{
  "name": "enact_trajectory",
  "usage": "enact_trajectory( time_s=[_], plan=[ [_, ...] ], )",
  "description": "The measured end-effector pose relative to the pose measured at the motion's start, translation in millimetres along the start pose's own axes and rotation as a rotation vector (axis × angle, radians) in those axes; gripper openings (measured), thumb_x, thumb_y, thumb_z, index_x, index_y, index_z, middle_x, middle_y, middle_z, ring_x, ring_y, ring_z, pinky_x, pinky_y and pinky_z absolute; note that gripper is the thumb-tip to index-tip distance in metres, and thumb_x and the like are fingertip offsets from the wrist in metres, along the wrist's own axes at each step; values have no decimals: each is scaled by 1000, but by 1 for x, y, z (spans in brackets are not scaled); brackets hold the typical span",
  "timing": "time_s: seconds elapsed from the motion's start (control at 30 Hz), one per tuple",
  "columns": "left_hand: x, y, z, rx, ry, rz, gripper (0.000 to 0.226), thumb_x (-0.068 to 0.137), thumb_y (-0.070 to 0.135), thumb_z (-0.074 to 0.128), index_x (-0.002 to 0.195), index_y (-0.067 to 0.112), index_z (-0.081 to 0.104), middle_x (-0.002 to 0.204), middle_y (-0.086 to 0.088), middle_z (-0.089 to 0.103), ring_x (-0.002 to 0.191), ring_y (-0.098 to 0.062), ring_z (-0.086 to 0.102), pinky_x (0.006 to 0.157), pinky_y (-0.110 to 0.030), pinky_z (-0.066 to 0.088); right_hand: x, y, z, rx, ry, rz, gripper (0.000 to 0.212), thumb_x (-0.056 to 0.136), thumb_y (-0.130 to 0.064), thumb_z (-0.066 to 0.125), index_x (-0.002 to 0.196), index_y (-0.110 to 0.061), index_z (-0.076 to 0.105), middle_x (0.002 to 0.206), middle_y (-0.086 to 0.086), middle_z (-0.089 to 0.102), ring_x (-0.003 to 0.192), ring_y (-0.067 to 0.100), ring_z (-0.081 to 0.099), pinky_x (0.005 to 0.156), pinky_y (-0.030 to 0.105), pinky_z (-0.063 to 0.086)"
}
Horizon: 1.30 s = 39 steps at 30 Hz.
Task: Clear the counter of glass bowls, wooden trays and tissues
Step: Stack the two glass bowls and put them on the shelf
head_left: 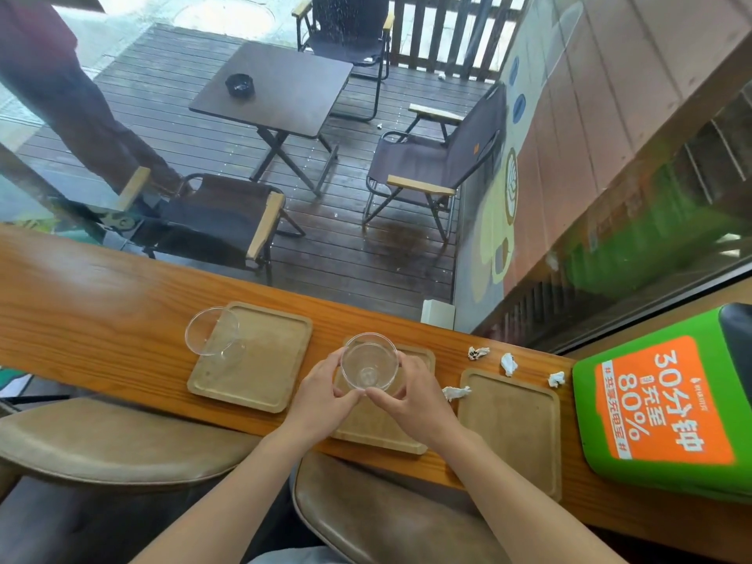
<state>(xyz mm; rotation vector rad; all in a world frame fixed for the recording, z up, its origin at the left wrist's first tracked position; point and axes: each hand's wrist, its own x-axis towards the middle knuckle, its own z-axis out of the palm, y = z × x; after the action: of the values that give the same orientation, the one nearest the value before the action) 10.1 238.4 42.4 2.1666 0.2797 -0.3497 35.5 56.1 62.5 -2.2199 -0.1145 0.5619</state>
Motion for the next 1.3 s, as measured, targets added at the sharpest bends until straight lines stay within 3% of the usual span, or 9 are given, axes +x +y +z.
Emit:
enact_trajectory(
  time_s=[0.17, 0.3, 0.4, 0.5, 0.6, 0.8, 1.03, 1.3],
  plan=[
    [3, -2, 4, 29, -31, -20, 77, 84, 37, 76, 149, 37, 34, 138, 12, 49, 85, -6, 64, 66, -16, 53, 2, 6, 2, -46, -22, 29, 77, 85, -60, 64, 149, -29, 33, 138, -6, 46, 101, 11, 57, 88, 30, 55],
    [3, -2, 6, 62, -53, -33, 77, 87, 32, 74, 152, 35, 31, 141, 9, 50, 92, -6, 61, 64, -12, 48, 4, 9, 6, -85, -53, 85, 86, 87, -58, 62, 155, -20, 24, 148, -1, 38, 115, 20, 57, 95, 35, 53],
    [4, -2, 7, 32, -86, -28, 72, 88, 31, 72, 149, 37, 34, 140, 8, 52, 105, -17, 61, 84, -29, 57, 5, 11, 9, -99, -79, 120, 89, 89, -59, 59, 156, -17, 19, 154, 1, 33, 123, 22, 53, 100, 37, 50],
    [5, -4, 8, 28, -131, -49, 70, 88, 32, 71, 148, 35, 37, 136, 6, 54, 114, -25, 59, 96, -44, 54, 5, 14, 13, -101, -94, 137, 88, 90, -58, 58, 157, -16, 18, 156, 3, 31, 133, 20, 44, 106, 36, 44],
    [6, -7, 9, 26, -158, -52, 65, 87, 33, 70, 145, 37, 40, 137, 5, 54, 122, -17, 53, 100, -44, 51, 6, 18, 16, -96, -100, 151, 86, 91, -55, 58, 156, -16, 18, 156, 3, 31, 140, 21, 36, 108, 35, 38],
    [9, -7, 9, 34, -173, -93, 68, 89, 34, 69, 149, 34, 36, 141, 5, 52, 130, -16, 49, 106, -43, 47, 10, 19, 19, -72, -107, 163, 83, 91, -52, 61, 156, -17, 21, 155, 3, 34, 141, 20, 35, 111, 37, 35],
    [14, -2, 10, 36, -174, -98, 54, 89, 32, 69, 138, 37, 47, 130, 12, 58, 121, -9, 51, 98, -29, 44, 17, 18, 18, -39, -92, 180, 69, 90, -50, 62, 147, -21, 37, 139, 2, 48, 124, 16, 47, 95, 26, 39],
    [11, 0, 7, 55, -175, -120, 55, 86, 27, 73, 136, 31, 49, 126, 11, 59, 115, -7, 52, 92, -25, 42, 14, 20, 14, -28, -126, 190, 71, 90, -50, 62, 148, -17, 36, 144, 3, 48, 130, 19, 45, 107, 37, 43]
  ],
)
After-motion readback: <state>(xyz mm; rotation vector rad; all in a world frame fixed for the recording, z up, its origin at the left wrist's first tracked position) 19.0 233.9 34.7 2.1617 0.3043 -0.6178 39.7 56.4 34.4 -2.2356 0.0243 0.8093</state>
